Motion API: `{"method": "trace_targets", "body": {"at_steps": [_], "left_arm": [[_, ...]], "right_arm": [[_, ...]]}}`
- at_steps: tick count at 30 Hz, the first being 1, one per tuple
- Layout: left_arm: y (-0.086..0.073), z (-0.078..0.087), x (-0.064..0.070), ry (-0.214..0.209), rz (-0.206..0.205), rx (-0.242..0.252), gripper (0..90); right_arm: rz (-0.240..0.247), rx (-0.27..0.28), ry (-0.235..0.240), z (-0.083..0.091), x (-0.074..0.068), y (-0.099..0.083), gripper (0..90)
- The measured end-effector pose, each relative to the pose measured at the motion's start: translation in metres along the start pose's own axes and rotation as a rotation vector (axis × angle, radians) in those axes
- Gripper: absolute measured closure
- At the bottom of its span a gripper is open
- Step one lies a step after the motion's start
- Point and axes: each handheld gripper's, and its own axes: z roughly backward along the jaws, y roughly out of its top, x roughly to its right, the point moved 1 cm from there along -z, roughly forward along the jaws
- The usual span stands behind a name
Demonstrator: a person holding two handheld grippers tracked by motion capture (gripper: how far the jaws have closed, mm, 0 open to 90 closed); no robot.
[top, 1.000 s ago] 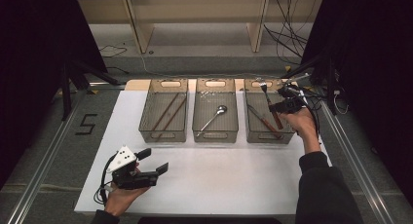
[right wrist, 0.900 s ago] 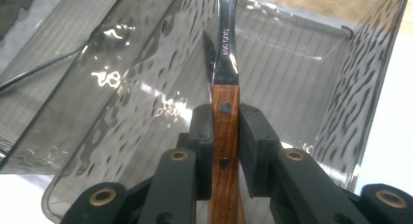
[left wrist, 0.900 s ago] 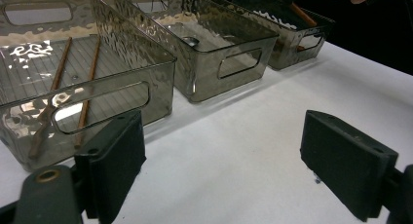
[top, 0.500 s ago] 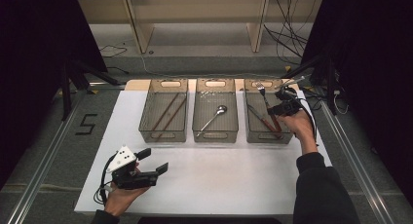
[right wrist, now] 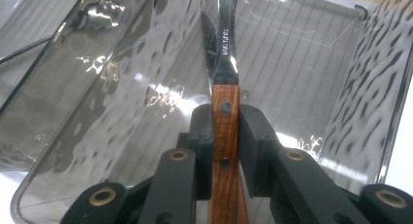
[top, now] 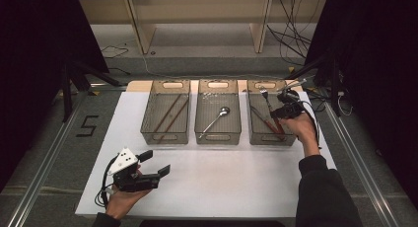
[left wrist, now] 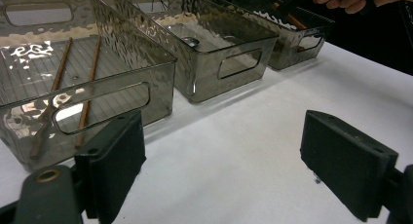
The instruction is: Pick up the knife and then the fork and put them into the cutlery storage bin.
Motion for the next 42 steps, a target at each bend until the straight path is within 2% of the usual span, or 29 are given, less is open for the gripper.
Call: {"method": "trace_targets", "body": {"at_steps": [9,12,16,20,30,36,42], "left_arm": [[0.0,0.0,0.0,-0.002,0.0,0.0,16.1],[0.0,0.0,0.0,-0.003,-0.001,0.0,16.1],[0.0,0.0,0.0,-0.002,-0.001,0.0,16.1],[0.0,0.0,0.0,-0.002,0.0,0.0,16.1],[0.0,0.0,0.0,-0.003,-0.001,-0.002,16.1],[0.0,0.0,0.001,-0.004,-0.002,-0.002,16.1],[0.0,0.0,0.001,-0.004,-0.006,-0.007,16.1]], "right_arm": [[-0.006,-0.021,-0.007,-0.005,-0.002,0.0,77.0],[0.007,-0.036,-0.014,-0.007,-0.003,-0.001,77.0],[-0.006,-0.054,-0.015,-0.009,-0.003,-0.001,74.8],[-0.026,-0.015,0.015,-0.006,-0.001,0.001,64.5],[-0.049,0.03,0.052,0.003,-0.001,0.0,56.2],[-0.036,0.052,0.07,0.008,-0.006,-0.002,45.2],[-0.028,0.091,0.082,0.016,-0.013,-0.009,39.7]]}}
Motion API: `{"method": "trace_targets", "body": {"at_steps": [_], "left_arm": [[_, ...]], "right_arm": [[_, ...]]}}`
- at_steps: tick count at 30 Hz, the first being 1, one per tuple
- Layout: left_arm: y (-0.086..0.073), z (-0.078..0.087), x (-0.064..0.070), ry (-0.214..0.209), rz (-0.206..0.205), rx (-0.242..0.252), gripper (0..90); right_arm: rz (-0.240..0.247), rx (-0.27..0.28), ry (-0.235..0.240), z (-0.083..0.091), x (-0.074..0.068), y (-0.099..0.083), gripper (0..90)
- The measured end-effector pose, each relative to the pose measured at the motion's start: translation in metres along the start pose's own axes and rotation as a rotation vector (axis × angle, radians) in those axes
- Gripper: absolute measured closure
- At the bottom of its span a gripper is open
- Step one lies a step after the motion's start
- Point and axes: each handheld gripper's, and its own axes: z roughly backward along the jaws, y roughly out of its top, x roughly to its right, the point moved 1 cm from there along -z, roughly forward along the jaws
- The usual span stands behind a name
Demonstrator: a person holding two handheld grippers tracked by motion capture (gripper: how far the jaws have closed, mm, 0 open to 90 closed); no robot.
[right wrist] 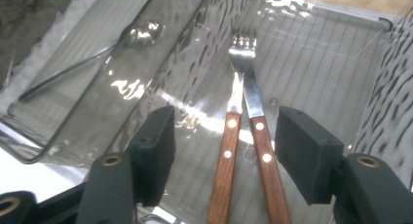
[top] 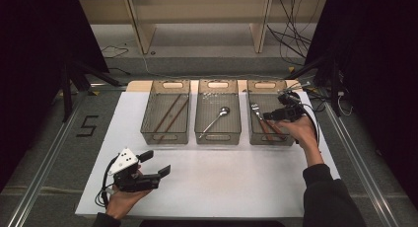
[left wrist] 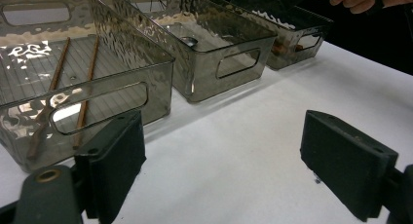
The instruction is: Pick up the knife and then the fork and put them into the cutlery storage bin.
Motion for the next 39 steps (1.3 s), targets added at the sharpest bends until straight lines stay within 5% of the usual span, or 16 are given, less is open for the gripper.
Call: {"method": "trace_targets", "body": {"at_steps": [17,39], "left_arm": [[0.0,0.001,0.0,-0.002,0.008,0.003,16.1],[0.001,-0.002,0.0,-0.012,0.01,-0.005,16.1]], "right_arm": [[0.088,0.186,0.12,0.041,-0.046,-0.048,30.1],[0.14,0.276,0.223,0.053,-0.087,-0.109,25.5]]}}
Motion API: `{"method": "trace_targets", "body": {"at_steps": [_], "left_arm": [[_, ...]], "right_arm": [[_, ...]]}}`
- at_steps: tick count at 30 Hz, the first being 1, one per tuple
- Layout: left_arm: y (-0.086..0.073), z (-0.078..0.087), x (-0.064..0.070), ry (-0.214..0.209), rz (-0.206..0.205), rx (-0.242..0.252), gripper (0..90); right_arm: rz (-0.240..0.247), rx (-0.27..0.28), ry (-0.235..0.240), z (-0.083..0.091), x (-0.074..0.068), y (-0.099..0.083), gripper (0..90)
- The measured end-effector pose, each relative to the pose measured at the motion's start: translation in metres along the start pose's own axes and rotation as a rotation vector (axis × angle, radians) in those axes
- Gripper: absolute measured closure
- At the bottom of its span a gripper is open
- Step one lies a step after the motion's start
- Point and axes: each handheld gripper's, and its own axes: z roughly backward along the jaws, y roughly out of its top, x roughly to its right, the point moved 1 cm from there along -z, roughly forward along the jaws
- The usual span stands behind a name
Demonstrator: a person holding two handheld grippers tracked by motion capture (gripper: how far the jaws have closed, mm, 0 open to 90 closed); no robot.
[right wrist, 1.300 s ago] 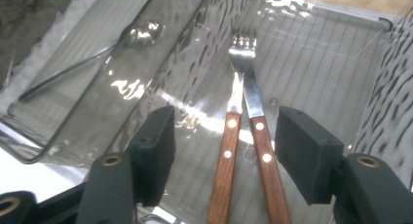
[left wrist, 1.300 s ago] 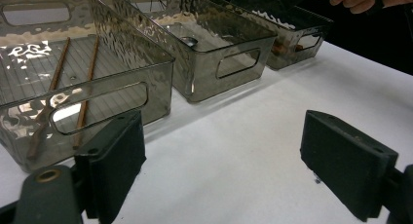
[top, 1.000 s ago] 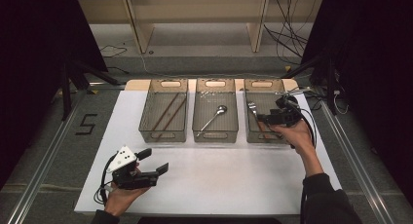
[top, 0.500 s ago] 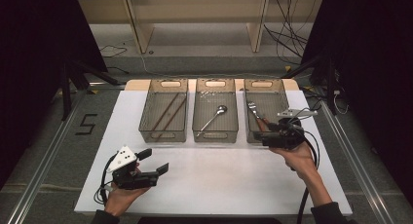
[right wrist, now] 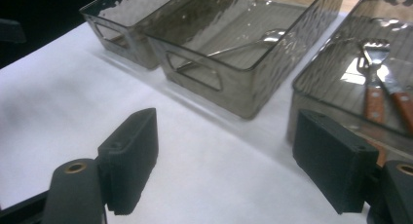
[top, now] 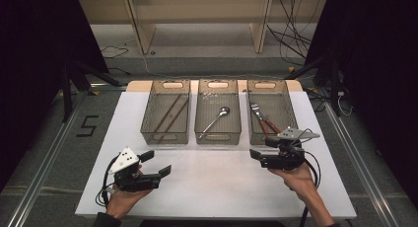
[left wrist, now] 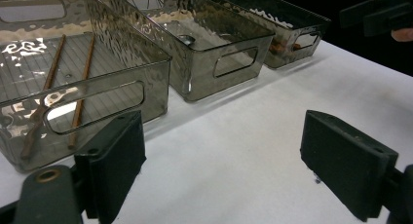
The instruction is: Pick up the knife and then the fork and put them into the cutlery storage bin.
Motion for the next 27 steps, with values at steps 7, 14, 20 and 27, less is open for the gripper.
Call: {"method": "trace_targets", "body": {"at_steps": [7,14,20,27], "left_arm": [[0.0,-0.001,0.0,-0.007,0.004,-0.003,16.1],[0.0,0.0,0.0,-0.013,0.008,-0.003,16.0],[0.0,-0.001,0.001,-0.017,0.009,-0.004,16.0],[0.0,0.0,0.003,-0.023,0.003,-0.007,16.1]], "right_arm": [[0.013,0.023,0.033,-0.002,-0.012,-0.011,22.0],[0.025,0.05,0.043,-0.001,-0.019,-0.021,19.7],[0.024,0.061,0.051,0.0,-0.021,-0.03,19.7],[0.021,0.084,0.056,0.004,-0.023,-0.039,19.7]]}}
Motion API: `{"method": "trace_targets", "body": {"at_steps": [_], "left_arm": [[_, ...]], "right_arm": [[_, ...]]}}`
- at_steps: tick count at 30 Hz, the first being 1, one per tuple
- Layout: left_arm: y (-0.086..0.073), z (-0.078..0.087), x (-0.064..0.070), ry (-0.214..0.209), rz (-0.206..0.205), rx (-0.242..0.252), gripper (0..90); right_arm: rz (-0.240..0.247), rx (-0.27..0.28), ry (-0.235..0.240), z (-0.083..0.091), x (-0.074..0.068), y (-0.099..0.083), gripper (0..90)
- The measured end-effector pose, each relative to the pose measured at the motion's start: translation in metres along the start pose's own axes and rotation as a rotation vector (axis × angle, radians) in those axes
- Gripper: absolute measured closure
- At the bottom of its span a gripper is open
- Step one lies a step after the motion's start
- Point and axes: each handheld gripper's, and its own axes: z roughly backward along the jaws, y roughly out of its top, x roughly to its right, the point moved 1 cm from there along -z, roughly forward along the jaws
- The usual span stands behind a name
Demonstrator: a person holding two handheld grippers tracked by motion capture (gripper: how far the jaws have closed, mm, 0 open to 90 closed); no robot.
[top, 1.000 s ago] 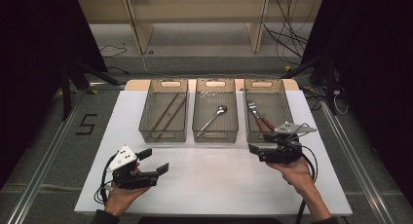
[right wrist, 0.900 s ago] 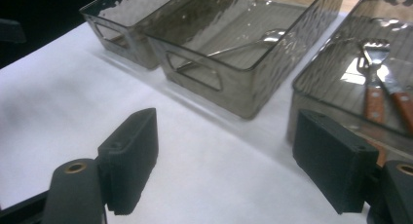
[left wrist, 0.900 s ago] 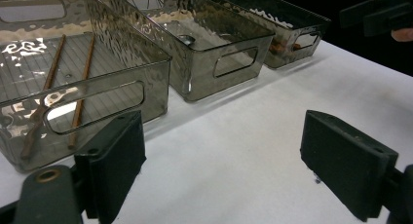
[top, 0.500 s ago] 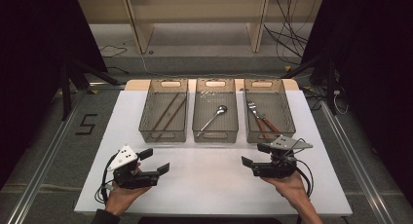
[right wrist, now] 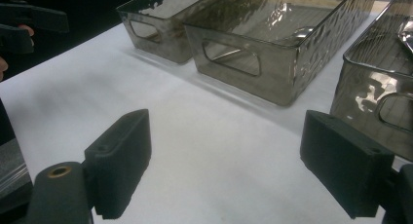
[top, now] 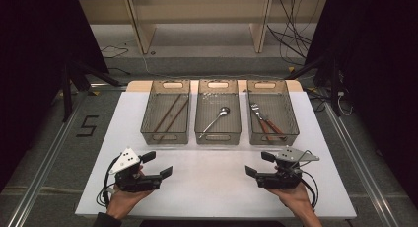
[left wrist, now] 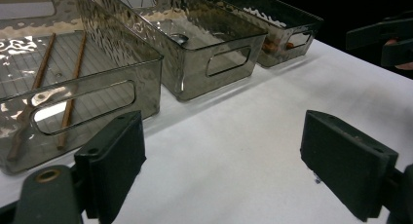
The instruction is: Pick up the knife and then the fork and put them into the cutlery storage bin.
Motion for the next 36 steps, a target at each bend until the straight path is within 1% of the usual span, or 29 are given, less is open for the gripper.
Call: {"method": "trace_targets", "body": {"at_steps": [4,5,9,14,20,36], "left_arm": [[-0.001,0.001,0.001,-0.001,-0.002,-0.003,16.1],[-0.001,0.001,0.001,-0.003,-0.005,-0.004,16.1],[-0.001,0.001,0.002,-0.006,0.0,-0.005,16.1],[-0.002,0.0,0.004,-0.013,-0.008,-0.015,15.9],[-0.002,0.0,0.004,-0.013,-0.01,-0.013,16.0],[-0.002,0.0,0.003,-0.006,-0.009,-0.008,16.0]], "right_arm": [[-0.007,0.002,-0.003,0.002,-0.001,-0.004,19.6],[0.001,0.008,-0.005,0.003,-0.001,-0.005,19.6],[-0.004,0.016,-0.006,0.005,-0.002,-0.008,19.1],[-0.01,0.033,-0.01,0.009,-0.002,-0.012,18.8],[-0.012,0.035,-0.021,0.011,-0.001,-0.016,18.8],[-0.008,0.057,-0.032,0.013,-0.001,-0.015,18.8]]}}
